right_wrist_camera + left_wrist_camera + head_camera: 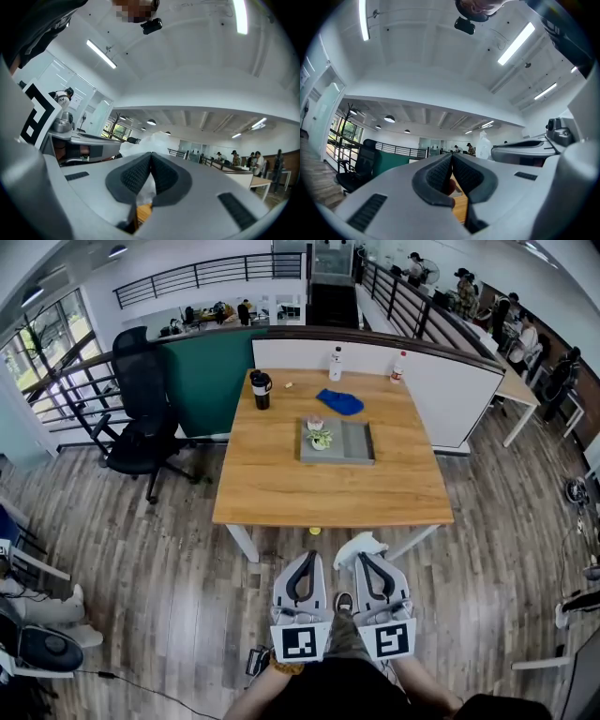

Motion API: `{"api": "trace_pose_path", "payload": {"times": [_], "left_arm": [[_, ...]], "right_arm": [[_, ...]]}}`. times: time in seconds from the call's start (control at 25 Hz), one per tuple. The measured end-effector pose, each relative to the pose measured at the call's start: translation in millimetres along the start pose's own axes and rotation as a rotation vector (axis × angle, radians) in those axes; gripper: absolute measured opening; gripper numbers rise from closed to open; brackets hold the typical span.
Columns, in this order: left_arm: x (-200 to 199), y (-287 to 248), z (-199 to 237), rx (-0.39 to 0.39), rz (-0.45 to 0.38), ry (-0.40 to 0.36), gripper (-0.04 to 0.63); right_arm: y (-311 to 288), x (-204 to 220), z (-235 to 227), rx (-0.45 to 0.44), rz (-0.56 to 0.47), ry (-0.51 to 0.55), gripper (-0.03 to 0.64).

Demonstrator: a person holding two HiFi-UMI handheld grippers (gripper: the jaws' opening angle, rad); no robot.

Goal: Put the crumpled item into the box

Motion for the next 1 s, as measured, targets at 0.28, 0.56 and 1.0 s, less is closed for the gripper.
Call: {"api": "trace_pose_path", "payload": {"times": [0.28, 0.56, 1.0], "left_arm": [[7, -11, -1, -0.027, 0.012, 0.004, 0.023], [12, -28, -6, -0.030, 0.012, 0.004, 0.023], [17, -60, -8, -0.026, -0.003, 0.000, 0.023]], "right_arm": [[-10, 8, -9, -0.021, 0.007, -0.010, 0.006], [-18, 14, -22, -0.024, 0.011, -0.020, 0.006], [-36, 24, -46, -0.021, 0.012, -0.010, 0.006]]}}
Point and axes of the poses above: the fingertips, and each gripper's own axes: y backward along the fingers, z to its left, x out of its underside, the point moved 7 cm from there along y, backward along the fingers, and after that the axes turned 4 degrees about -x, right-handed, at the moved point
